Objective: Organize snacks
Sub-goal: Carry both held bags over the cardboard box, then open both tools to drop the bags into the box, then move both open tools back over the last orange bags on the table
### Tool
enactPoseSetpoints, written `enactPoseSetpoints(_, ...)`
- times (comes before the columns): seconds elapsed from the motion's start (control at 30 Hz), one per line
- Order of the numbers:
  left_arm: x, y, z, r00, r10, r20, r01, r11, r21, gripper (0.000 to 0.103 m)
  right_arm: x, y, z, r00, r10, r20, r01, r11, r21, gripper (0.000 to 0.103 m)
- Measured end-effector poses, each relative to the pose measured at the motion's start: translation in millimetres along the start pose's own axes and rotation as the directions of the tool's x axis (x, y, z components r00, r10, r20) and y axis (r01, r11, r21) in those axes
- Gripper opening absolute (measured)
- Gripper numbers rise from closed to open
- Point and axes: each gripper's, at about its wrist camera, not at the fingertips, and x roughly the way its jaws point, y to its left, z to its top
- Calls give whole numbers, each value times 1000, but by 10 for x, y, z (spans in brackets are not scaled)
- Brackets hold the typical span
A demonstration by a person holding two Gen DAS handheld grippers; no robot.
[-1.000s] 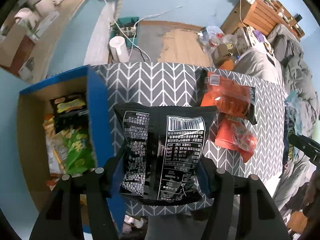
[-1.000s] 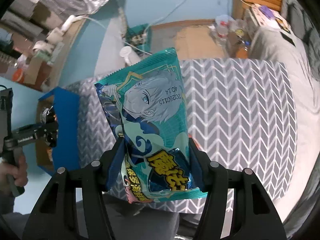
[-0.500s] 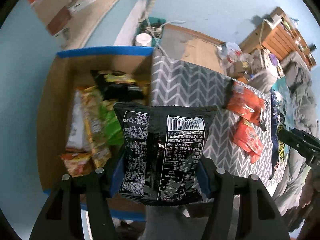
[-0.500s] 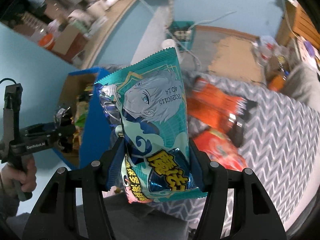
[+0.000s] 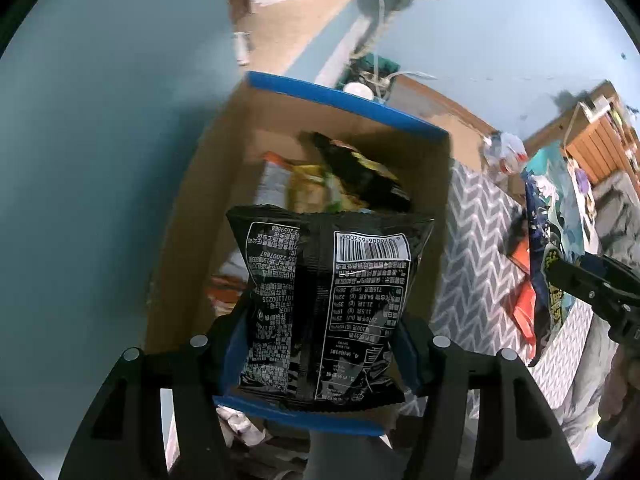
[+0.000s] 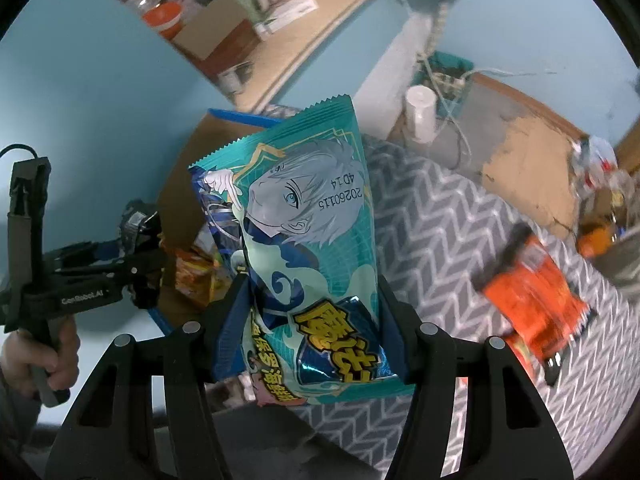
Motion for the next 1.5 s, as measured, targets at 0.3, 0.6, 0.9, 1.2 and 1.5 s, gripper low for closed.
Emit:
enactPoseSetpoints(0.3,116,405,96,999,34,6,-34,996,-84,63,408,501,350,999,13,-45,-17,997,-81,60)
enactPoseSetpoints(0.6,290,608,127,998,63,-25,-66,989,-136,63,785,772,574,996,-9,-89,1,997,-79,60)
enactPoseSetpoints(0.9,325,585,148,995,76,-62,-83,987,-138,70,887,815,635,994,-10,-108,2,998,-70,67)
enactPoseSetpoints(1.2,168,538,178,997,55,-45,-61,985,-161,78,752,692,631,995,-35,-92,29,997,-66,71)
enactPoseSetpoints(1.5,132,249,261,999,12,-53,-20,989,-149,78,545,294,515,993,-82,-90,78,996,-50,73)
